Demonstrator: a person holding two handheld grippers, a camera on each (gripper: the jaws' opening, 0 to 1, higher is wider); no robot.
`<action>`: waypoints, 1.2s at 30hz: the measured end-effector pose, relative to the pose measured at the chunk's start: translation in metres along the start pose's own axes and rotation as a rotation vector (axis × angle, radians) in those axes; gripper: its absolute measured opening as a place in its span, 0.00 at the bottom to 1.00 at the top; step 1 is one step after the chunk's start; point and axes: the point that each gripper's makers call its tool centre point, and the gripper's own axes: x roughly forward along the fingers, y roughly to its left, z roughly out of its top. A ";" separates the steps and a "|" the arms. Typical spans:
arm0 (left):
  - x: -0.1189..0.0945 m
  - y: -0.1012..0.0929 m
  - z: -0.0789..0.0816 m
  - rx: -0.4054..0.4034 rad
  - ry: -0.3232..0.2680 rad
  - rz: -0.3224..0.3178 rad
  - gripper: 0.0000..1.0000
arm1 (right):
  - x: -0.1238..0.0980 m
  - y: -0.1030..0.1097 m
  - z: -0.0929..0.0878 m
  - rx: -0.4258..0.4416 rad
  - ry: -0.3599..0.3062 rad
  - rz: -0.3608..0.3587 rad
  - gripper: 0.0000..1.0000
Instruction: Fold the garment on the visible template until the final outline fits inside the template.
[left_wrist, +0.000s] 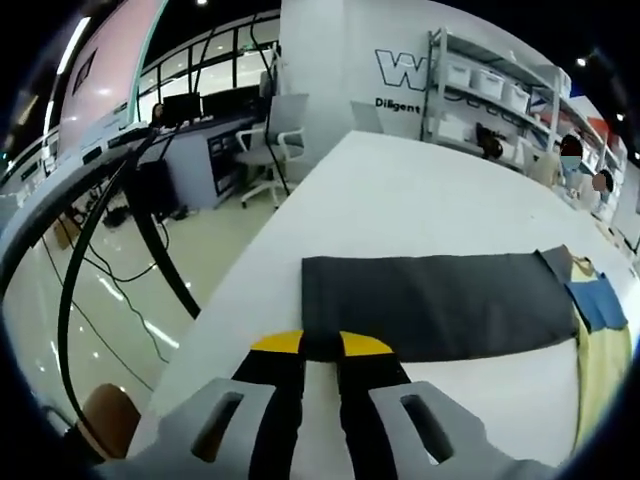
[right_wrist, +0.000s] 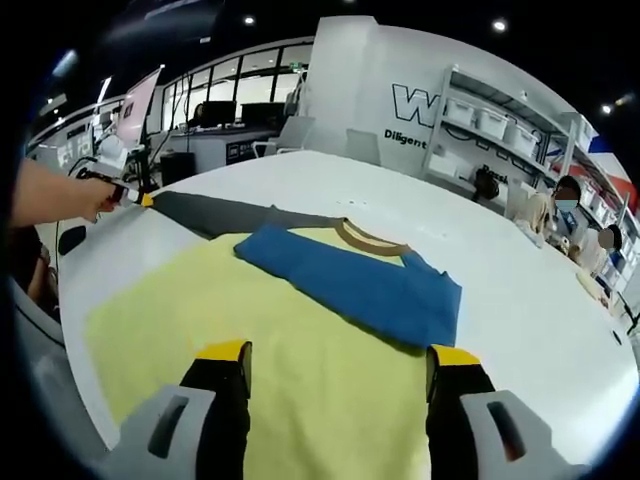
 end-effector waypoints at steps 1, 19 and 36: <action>0.000 0.000 0.001 0.000 -0.002 -0.001 0.06 | 0.000 0.000 0.000 -0.001 0.000 0.000 0.70; 0.000 -0.001 0.005 0.017 -0.028 0.005 0.00 | 0.000 -0.002 0.001 0.005 -0.003 -0.004 0.70; -0.010 -0.010 0.022 0.028 -0.069 -0.004 0.00 | -0.002 0.000 0.003 0.015 -0.009 0.002 0.71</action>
